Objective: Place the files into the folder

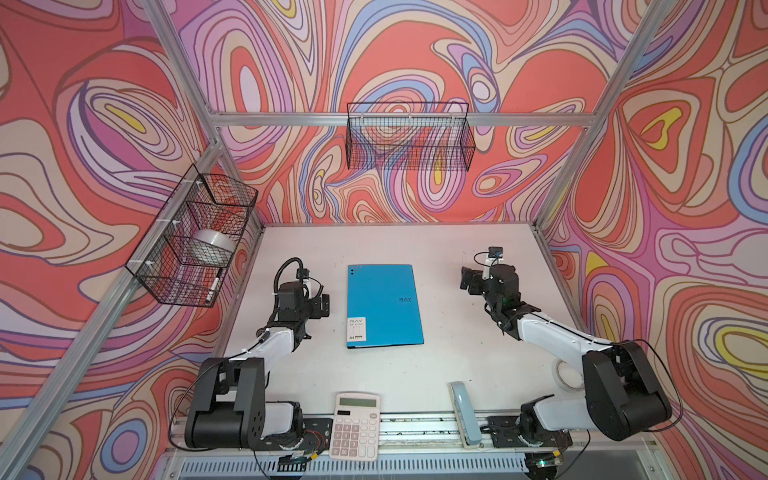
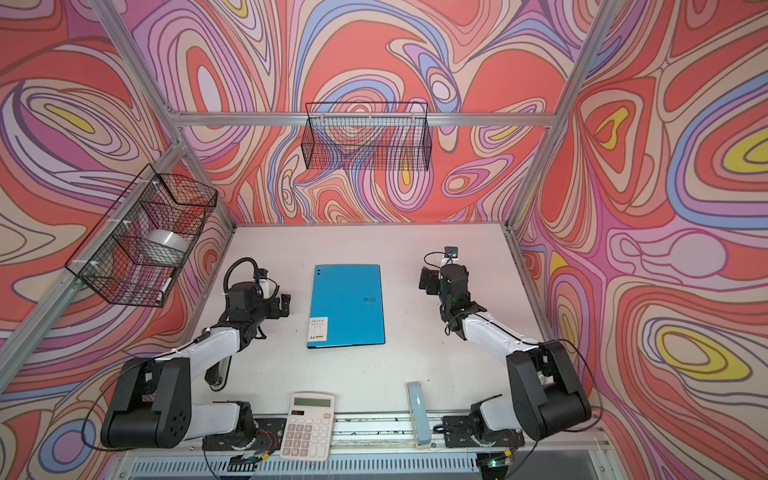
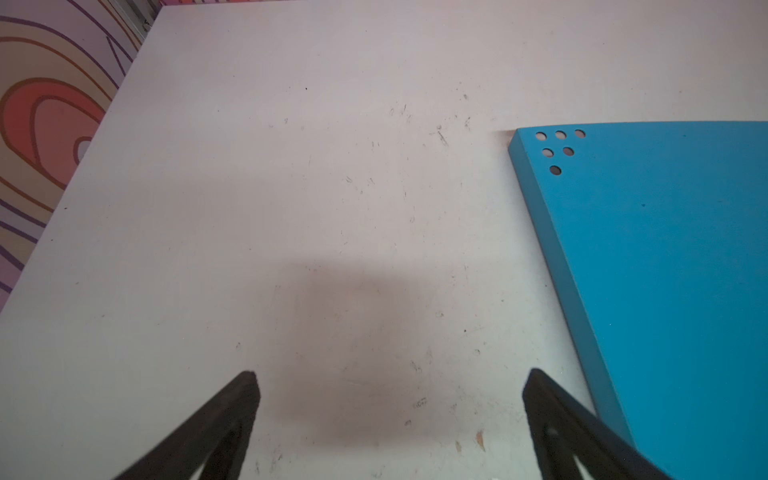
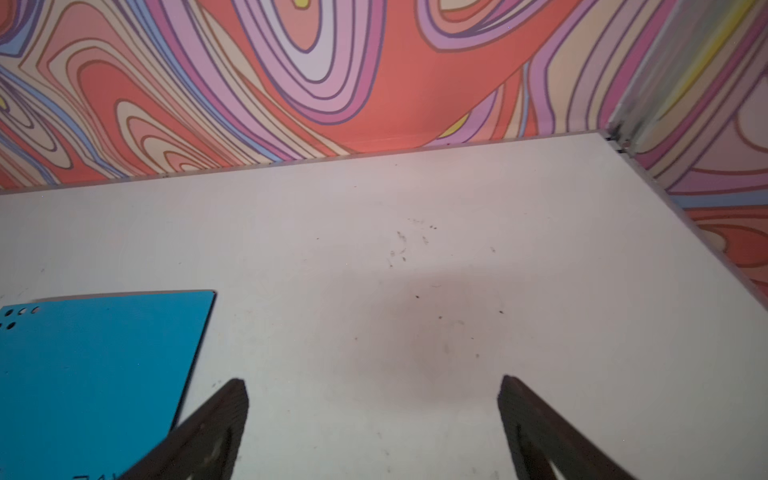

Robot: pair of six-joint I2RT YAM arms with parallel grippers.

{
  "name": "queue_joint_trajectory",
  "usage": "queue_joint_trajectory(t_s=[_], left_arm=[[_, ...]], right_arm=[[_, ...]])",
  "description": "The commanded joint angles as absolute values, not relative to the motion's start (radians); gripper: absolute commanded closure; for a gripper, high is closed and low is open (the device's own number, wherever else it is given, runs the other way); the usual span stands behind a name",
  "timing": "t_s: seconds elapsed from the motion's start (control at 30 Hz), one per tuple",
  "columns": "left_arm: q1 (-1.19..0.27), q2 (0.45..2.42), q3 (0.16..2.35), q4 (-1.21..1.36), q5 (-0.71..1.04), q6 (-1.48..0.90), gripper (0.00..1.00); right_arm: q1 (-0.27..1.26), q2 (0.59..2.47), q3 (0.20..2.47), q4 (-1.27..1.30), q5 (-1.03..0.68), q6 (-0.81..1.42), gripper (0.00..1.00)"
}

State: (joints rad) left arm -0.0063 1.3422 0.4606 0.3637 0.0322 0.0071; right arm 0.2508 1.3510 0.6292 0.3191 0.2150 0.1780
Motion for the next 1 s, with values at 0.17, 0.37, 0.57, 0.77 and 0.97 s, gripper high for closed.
queue_joint_trajectory(t_s=[0.17,0.37,0.57,0.77,0.97], left_arm=[[0.000,1.374,0.333,0.809,0.027,-0.009,0.00],[0.000,1.558,0.199,1.251,0.006,-0.013,0.00],[0.000,1.536,0.244,1.143,-0.022,-0.020,0.00],[0.000,1.531,0.356,0.917,-0.022,-0.022,0.00],[0.000,1.539,0.376,0.881,-0.014,-0.021,0.00]], right_arm=[[0.152,1.159,0.375,0.505,0.158,0.067,0.01],[0.094,1.124,0.233,0.691,0.191,0.050,0.02],[0.005,1.401,0.211,1.062,0.098,0.097,0.01],[-0.035,1.610,0.320,1.130,0.006,0.066,0.02],[-0.046,1.715,0.444,1.004,-0.030,0.064,0.02]])
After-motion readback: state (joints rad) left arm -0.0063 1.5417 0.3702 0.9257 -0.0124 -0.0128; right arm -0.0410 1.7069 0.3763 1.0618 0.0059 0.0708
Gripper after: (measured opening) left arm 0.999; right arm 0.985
